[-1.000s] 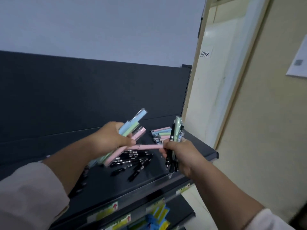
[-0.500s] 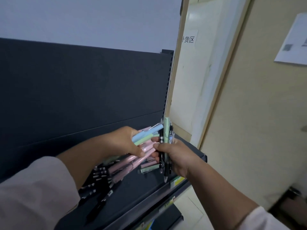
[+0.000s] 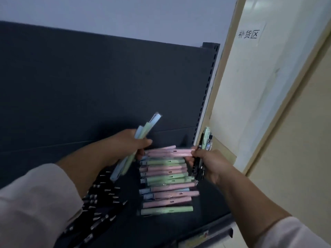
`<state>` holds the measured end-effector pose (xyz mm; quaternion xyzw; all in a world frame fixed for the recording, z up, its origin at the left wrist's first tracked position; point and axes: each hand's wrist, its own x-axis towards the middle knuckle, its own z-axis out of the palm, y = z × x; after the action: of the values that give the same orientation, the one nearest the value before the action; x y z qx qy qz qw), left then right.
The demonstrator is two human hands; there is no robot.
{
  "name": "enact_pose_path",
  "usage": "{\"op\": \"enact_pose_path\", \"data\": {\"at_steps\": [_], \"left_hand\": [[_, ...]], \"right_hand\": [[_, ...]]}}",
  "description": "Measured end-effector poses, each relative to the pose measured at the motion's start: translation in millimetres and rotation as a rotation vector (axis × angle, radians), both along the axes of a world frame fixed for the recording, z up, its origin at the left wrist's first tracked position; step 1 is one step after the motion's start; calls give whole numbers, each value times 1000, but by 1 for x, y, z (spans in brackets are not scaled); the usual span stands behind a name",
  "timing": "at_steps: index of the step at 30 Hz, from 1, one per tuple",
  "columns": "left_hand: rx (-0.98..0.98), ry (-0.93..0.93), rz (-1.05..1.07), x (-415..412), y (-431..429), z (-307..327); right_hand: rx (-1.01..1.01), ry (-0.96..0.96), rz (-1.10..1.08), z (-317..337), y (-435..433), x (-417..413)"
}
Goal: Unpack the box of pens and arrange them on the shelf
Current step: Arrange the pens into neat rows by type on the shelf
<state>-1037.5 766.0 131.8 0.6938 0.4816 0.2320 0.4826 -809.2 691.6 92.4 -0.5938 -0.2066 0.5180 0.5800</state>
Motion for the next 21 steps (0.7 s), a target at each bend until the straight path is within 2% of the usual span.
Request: {"op": "enact_pose_path", "data": {"at_steps": [3,9,13,16,19,21], "left_hand": [[-105,-61,112,14,1,-1],[-171,-126,296,25,4,-13],[-201,-193,410,21,-1,-23],[-221,-204,416,17,-5,-24],[-294,-226,372,14,-9,-20],[-340,-239,342,12,-10,-17]], "right_hand": [[-12,-19,100,-7,31,19],[-65,-86,283,-21,81,35],[-127,-285,367,-31,95,34],[-112,-375,344,-31,99,32],[-50,-352,341,-18,99,22],[12,-242,403,-6,95,9]]}}
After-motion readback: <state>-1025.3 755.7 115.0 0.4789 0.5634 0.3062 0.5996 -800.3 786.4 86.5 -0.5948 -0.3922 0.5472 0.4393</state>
